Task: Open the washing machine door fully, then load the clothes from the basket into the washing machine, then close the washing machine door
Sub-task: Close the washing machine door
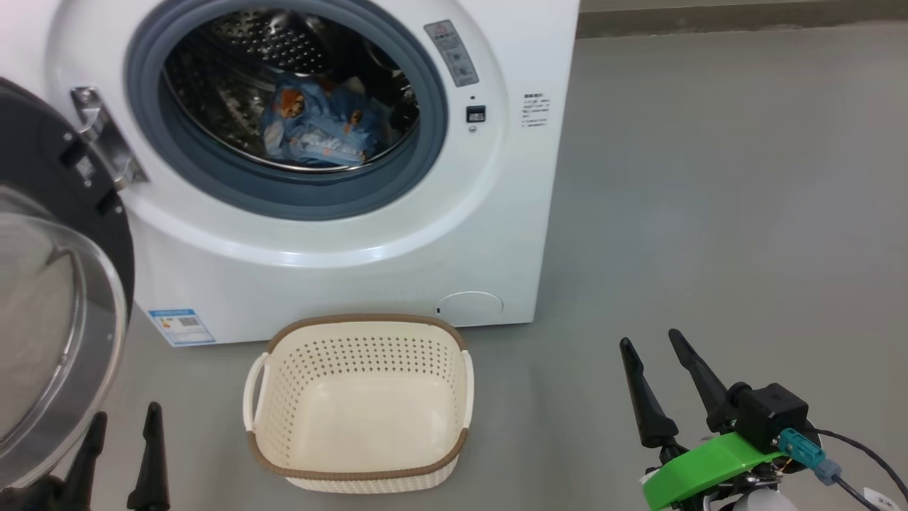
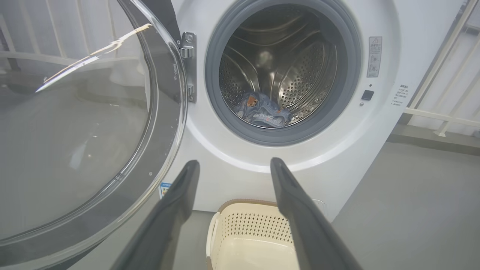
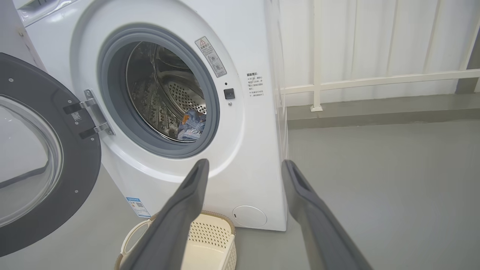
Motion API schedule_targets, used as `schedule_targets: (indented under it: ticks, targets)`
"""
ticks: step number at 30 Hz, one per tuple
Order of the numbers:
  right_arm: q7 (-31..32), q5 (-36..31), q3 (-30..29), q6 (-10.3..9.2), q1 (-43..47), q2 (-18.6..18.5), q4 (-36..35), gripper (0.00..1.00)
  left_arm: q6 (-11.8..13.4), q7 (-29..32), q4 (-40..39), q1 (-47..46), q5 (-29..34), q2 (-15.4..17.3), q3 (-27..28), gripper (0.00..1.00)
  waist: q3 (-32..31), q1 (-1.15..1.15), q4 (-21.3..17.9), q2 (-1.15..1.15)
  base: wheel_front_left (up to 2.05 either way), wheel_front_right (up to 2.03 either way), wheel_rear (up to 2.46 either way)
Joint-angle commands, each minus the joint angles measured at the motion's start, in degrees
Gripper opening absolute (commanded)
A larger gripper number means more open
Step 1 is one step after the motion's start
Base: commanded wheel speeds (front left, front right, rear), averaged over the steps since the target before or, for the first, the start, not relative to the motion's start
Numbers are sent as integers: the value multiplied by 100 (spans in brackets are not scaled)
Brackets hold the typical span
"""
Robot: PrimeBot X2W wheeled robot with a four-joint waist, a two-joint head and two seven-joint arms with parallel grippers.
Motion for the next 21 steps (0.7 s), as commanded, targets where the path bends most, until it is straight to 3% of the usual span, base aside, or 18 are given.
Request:
schedule_targets:
  ticks: [1, 21]
  targets:
    - [-46, 26, 118, 25, -95, -30, -110, 100, 15, -38, -52, -214, 96, 116, 255, 100, -15, 0, 144, 0, 0, 0, 0]
    - [-46, 141, 209, 25, -204, -30, 77, 100, 149, -38, 146, -291, 452, -42, 428, 100, -169, 0, 1406, 0, 0, 0, 0]
